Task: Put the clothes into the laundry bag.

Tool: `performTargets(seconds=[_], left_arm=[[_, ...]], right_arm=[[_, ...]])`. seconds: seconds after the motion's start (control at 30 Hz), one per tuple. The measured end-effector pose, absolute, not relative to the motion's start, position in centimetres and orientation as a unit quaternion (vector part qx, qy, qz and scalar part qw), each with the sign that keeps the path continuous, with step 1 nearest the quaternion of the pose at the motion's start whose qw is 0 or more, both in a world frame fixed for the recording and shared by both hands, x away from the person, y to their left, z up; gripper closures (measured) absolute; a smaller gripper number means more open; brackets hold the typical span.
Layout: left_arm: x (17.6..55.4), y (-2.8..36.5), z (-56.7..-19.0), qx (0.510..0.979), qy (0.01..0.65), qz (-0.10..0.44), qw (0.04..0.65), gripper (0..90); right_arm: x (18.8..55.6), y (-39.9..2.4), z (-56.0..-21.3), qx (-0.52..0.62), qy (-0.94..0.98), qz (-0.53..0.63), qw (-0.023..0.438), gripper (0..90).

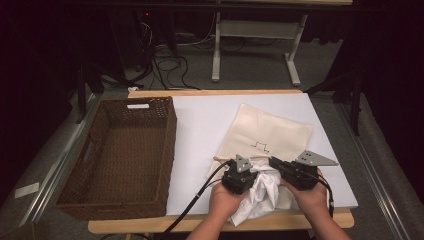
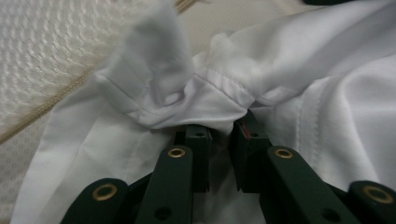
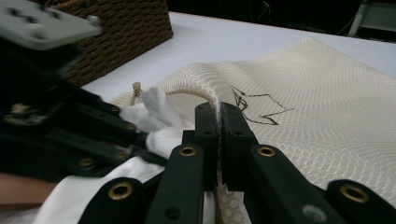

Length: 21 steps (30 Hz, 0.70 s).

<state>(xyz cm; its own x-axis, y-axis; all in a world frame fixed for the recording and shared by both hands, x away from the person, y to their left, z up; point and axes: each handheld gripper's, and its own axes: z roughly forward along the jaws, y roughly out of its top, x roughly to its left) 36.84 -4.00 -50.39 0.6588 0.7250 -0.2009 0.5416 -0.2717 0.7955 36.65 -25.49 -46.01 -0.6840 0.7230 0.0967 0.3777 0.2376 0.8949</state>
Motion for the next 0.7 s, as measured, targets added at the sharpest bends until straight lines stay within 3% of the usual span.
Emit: performTargets(seconds=[0.17,0.23,0.4,0.7], left_arm=[[38.1,-4.0,-50.2,0.767,0.433,0.12,0.458,68.5],[37.4,-3.3,-49.8,0.753,0.437,0.152,0.468,60.4],[35.3,-1.3,-49.7,0.742,0.437,0.17,0.478,47.8],[34.2,2.2,-50.5,0.729,0.467,0.199,0.46,41.6]], right_arm=[[36.7,-25.6,-46.0,0.359,0.766,0.505,0.172,88.0],[36.7,-25.8,-46.0,0.36,0.765,0.506,0.172,88.0],[36.6,-25.7,-46.0,0.355,0.767,0.505,0.174,88.0],[36.3,-25.8,-45.9,0.357,0.767,0.503,0.174,88.0]])
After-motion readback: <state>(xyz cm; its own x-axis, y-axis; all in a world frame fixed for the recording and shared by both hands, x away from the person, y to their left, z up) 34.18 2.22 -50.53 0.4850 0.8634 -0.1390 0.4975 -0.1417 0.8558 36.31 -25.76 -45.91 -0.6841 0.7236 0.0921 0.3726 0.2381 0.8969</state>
